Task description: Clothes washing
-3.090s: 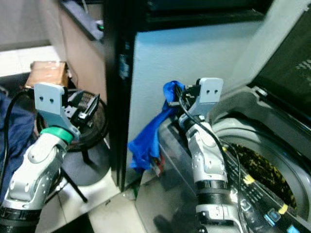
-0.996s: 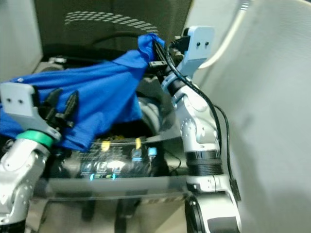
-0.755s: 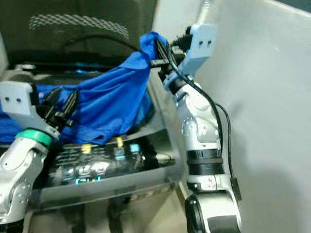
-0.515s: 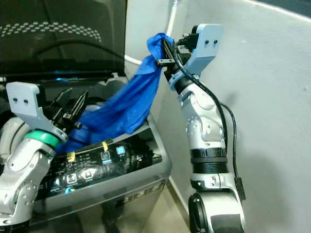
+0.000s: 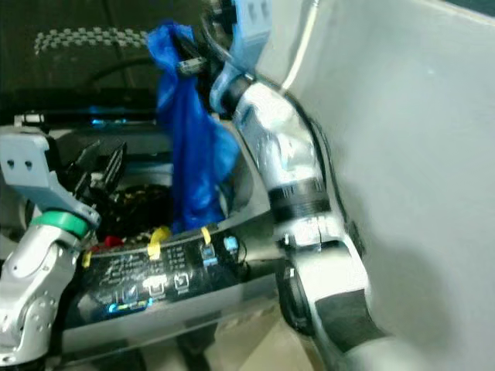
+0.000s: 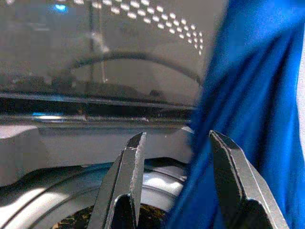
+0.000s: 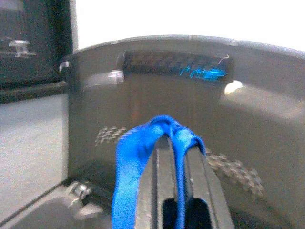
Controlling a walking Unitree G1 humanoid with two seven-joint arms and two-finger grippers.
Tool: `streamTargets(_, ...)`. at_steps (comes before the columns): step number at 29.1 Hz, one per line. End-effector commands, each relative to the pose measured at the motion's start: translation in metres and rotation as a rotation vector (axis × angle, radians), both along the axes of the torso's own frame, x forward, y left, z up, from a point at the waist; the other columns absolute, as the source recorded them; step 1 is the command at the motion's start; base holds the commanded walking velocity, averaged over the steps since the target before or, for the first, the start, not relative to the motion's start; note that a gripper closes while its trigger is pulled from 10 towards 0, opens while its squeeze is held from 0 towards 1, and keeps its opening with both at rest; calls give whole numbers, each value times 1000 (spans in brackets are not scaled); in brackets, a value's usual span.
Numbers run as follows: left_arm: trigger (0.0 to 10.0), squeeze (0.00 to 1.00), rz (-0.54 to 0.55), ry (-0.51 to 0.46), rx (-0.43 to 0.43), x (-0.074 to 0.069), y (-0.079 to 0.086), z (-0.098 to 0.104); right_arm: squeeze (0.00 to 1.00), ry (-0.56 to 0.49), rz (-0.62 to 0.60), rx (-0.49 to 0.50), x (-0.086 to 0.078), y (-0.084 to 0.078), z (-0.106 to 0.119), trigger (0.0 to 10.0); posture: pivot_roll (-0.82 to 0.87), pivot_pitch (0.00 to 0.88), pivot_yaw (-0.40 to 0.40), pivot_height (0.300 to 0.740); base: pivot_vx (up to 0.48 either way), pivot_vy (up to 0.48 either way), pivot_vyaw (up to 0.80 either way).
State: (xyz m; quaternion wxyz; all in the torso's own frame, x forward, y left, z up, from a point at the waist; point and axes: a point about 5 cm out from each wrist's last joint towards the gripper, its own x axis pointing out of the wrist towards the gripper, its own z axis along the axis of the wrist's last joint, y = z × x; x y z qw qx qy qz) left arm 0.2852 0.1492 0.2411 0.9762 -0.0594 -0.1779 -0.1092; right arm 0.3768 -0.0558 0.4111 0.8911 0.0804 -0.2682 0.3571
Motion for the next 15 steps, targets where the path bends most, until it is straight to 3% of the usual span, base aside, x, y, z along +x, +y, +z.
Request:
streamTargets(1,10000,0,-15,24,13,-1,-5,-4,0,-25,-70,65,5,-14,22,10000,99,15,-120,740,0,0,0)
streamTargets(2,10000,0,-15,24,13,-1,-5,-4,0,-25,-70,65,5,-14,22,10000,99,15,-120,740,0,0,0)
streamTargets(4,10000,0,-28,58,133,-3,-9,-9,0,21,-140,-117,15,-15,16,10000,123,19,-150,740,0,0,0)
streamTargets(5,10000,0,-28,58,133,-3,-9,-9,0,21,-140,-117,15,-15,16,10000,123,19,-150,740,0,0,0)
streamTargets(6,10000,0,-42,92,198,-6,-9,-13,0,67,-126,-204,19,-16,3,10000,127,22,-159,740,0,0,0)
streamTargets(8,10000,0,-51,116,237,-8,-9,-15,0,100,-104,-256,21,-16,-7,10000,127,22,-159,740,0,0,0)
streamTargets(11,10000,0,-160,315,439,-23,-3,-28,0,209,156,-714,13,-29,-68,10000,142,21,-157,740,0,0,0)
streamTargets(12,10000,0,-187,368,468,-28,0,-29,0,241,203,-783,11,-33,-80,10000,135,18,-140,740,0,0,0)
streamTargets(15,10000,0,-223,408,499,-34,3,-27,0,263,238,-795,12,-37,-86,10000,124,19,-123,740,0,0,0)
